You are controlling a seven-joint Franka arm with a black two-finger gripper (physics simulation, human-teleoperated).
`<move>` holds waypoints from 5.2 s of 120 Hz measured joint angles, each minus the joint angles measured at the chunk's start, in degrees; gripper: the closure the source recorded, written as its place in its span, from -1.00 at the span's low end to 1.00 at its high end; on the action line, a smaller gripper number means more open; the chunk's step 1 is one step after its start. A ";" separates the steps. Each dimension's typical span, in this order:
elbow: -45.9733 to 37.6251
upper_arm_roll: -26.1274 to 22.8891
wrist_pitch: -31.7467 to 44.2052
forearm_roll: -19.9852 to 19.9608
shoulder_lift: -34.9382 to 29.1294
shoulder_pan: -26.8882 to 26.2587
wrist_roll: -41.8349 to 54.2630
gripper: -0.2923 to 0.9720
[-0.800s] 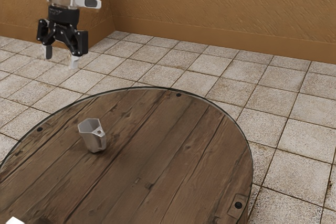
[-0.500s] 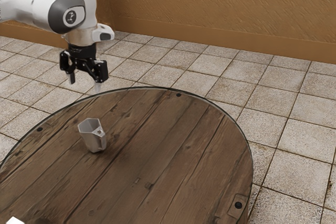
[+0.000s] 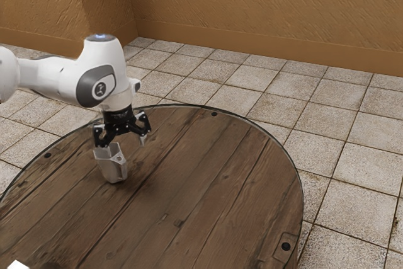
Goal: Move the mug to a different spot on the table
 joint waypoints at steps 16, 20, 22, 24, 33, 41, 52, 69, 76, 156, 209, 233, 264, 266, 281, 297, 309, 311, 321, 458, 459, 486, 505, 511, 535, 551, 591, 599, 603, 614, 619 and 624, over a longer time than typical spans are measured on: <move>-2.09 1.04 3.62 -0.11 1.16 -2.07 -8.53 -0.54; -2.78 1.45 4.55 -0.09 1.24 -1.62 -10.36 -0.54; -3.02 1.60 4.96 -0.09 1.26 -1.34 -11.24 -0.54; -3.18 1.70 5.34 -0.08 1.27 -1.04 -12.09 -0.54; -3.49 2.02 6.95 -0.12 1.64 -0.37 -15.65 -0.54; -3.56 2.56 8.26 -0.20 2.13 -0.48 -18.45 -0.54; -3.91 3.06 9.51 -0.26 2.64 -0.58 -21.74 -0.54; -5.25 3.96 10.62 -0.13 2.91 -0.54 -25.06 -0.54; -5.61 4.54 10.89 -0.07 3.09 -0.47 -25.72 -0.54; -5.66 4.75 15.31 -0.22 7.56 0.24 -28.27 -0.46; -5.61 4.67 16.88 -0.08 8.16 -0.04 -28.80 0.08; -4.28 4.30 16.09 0.68 8.11 -0.10 -29.07 0.19; -2.35 4.13 13.56 8.75 7.50 -0.03 -29.24 0.39; -2.33 4.13 13.52 10.00 7.49 -0.03 -29.25 0.39; -1.95 4.13 13.93 19.17 7.47 -0.06 -29.30 0.48; -1.91 4.13 15.67 25.46 7.26 -0.33 -29.57 0.49; -2.27 3.57 16.53 27.66 6.85 -0.63 -30.07 0.50; -2.50 3.36 16.64 27.88 6.63 -0.80 -30.21 0.50; -4.83 1.97 17.02 29.10 4.76 -1.33 -31.17 0.52; -15.49 -5.86 21.61 33.75 -0.44 -0.65 -47.90 0.51; -15.54 -5.93 21.63 33.72 -0.44 -0.58 -47.96 0.51; -20.09 -9.12 23.61 33.35 -0.69 -0.51 -50.35 -0.03; -22.69 -10.88 24.43 33.20 -1.44 -1.36 -52.66 -0.30; -23.23 -11.05 24.59 33.13 -1.92 -1.50 -53.32 -0.35; -24.01 -11.15 24.87 32.96 -3.70 -1.36 -55.42 -0.46; -24.41 -11.15 24.68 32.98 -5.29 -1.15 -56.39 -0.50; -21.63 -11.25 22.63 32.92 -8.96 -1.20 -57.27 -0.53; -20.08 -10.84 22.32 32.64 -9.02 -1.00 -56.21 -0.53; -18.81 -10.24 21.91 31.82 -9.01 -0.97 -55.22 -0.53; -13.92 -9.49 19.22 27.46 -8.98 0.42 -50.80 -0.53; -10.91 -9.40 17.20 25.57 -8.95 1.37 -48.07 -0.53; -7.49 -9.35 14.70 23.57 -8.88 2.10 -44.90 -0.53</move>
